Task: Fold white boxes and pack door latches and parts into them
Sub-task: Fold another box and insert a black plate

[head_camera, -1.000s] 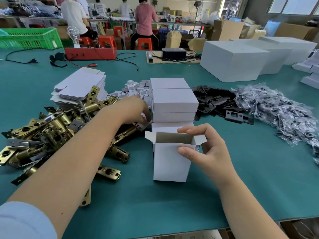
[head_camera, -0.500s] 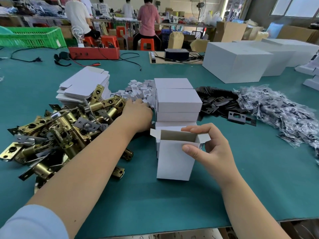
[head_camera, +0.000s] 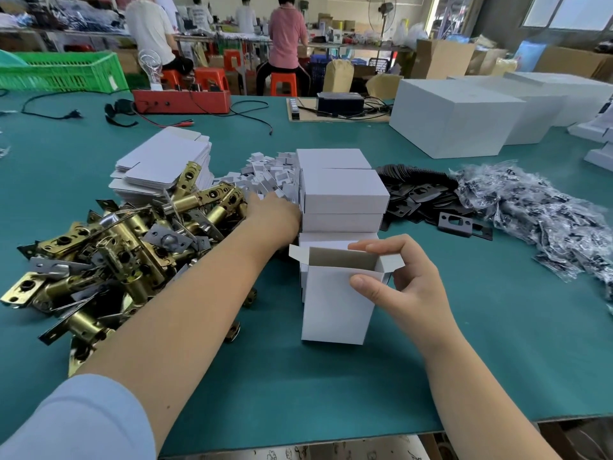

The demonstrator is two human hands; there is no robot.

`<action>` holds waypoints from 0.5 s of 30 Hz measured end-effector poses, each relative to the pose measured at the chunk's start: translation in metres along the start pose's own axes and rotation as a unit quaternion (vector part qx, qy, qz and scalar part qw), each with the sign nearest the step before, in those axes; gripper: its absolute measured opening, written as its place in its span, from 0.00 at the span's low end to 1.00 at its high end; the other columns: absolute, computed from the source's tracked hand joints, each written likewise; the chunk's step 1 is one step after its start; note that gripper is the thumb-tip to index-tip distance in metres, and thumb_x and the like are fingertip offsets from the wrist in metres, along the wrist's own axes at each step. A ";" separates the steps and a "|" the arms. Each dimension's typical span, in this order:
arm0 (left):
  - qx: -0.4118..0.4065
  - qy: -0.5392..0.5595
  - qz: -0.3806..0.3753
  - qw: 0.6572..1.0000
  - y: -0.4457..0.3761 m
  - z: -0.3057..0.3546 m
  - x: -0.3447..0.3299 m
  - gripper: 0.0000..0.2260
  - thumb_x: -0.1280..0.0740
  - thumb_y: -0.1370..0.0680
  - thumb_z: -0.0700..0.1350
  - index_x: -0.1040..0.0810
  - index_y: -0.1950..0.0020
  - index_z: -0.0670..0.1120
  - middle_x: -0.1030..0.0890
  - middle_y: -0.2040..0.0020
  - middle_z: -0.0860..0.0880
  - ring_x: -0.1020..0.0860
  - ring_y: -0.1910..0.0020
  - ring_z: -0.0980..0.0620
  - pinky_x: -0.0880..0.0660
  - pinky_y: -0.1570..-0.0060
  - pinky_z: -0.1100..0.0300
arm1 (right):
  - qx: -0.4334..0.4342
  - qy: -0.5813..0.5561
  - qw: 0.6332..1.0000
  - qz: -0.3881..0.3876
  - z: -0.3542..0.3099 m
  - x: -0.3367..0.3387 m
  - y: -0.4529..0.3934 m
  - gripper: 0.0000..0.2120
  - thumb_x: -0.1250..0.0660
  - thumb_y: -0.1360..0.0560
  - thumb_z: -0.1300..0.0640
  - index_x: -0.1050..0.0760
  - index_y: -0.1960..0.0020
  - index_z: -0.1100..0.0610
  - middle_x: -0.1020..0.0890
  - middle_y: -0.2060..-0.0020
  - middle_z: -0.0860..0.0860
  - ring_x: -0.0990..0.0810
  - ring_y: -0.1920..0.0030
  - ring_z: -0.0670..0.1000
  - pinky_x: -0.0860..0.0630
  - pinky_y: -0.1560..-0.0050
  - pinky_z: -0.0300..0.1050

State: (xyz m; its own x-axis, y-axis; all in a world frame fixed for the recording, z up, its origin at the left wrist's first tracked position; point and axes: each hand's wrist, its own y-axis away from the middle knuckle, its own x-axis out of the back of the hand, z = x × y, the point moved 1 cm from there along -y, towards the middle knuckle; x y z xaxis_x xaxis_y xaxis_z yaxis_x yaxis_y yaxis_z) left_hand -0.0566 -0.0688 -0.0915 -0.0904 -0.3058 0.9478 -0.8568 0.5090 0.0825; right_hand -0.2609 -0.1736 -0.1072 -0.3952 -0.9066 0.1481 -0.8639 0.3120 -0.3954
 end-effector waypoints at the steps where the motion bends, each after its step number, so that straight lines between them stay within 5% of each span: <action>1: 0.006 0.007 0.001 1.000 0.000 0.000 0.003 0.16 0.38 0.22 0.40 0.28 0.34 0.49 0.26 0.33 0.47 0.35 0.30 0.44 0.43 0.29 0.42 | -0.001 0.000 1.000 0.000 0.000 0.000 0.001 0.18 0.26 0.37 0.46 0.26 0.52 0.52 0.17 0.51 0.40 0.23 0.60 0.33 0.33 0.62 0.23; 5: 0.013 -0.006 0.026 1.000 0.002 0.003 0.007 0.13 0.39 0.22 0.40 0.24 0.41 0.51 0.23 0.37 0.48 0.29 0.34 0.45 0.41 0.33 0.50 | -0.004 -0.004 1.000 -0.002 0.000 0.000 0.000 0.17 0.26 0.37 0.46 0.26 0.52 0.51 0.17 0.50 0.41 0.22 0.57 0.34 0.32 0.60 0.24; 10: 0.022 -0.003 0.135 0.991 0.004 0.000 0.001 0.14 0.41 0.21 0.42 0.24 0.37 0.47 0.28 0.37 0.45 0.33 0.34 0.44 0.36 0.38 0.48 | 0.000 0.003 1.000 0.002 -0.001 -0.002 0.000 0.17 0.26 0.37 0.46 0.26 0.53 0.49 0.17 0.50 0.40 0.23 0.60 0.34 0.33 0.62 0.23; 13: 0.057 0.158 0.207 0.964 0.008 -0.015 -0.001 0.12 0.39 0.20 0.47 0.21 0.44 0.43 0.24 0.44 0.42 0.28 0.42 0.42 0.31 0.50 0.52 | -0.005 0.002 1.000 0.000 -0.001 -0.002 0.000 0.16 0.26 0.37 0.45 0.26 0.53 0.46 0.17 0.50 0.40 0.22 0.56 0.37 0.32 0.60 0.25; 15: 0.078 0.342 0.254 0.901 0.015 -0.026 0.002 0.13 0.40 0.18 0.48 0.20 0.49 0.42 0.21 0.52 0.45 0.24 0.51 0.46 0.32 0.61 0.58 | -0.003 -0.001 1.000 0.001 -0.001 -0.002 -0.001 0.15 0.26 0.37 0.45 0.26 0.54 0.46 0.17 0.50 0.41 0.21 0.54 0.38 0.32 0.60 0.25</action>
State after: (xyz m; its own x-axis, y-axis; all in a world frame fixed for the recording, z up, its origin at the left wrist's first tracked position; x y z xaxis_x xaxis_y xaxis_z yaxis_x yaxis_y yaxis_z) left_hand -0.0563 -0.0411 -0.0806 -0.2023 0.5302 0.8234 -0.8587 0.3082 -0.4094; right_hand -0.2601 -0.1718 -0.1059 -0.3967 -0.9063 0.1458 -0.8650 0.3159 -0.3899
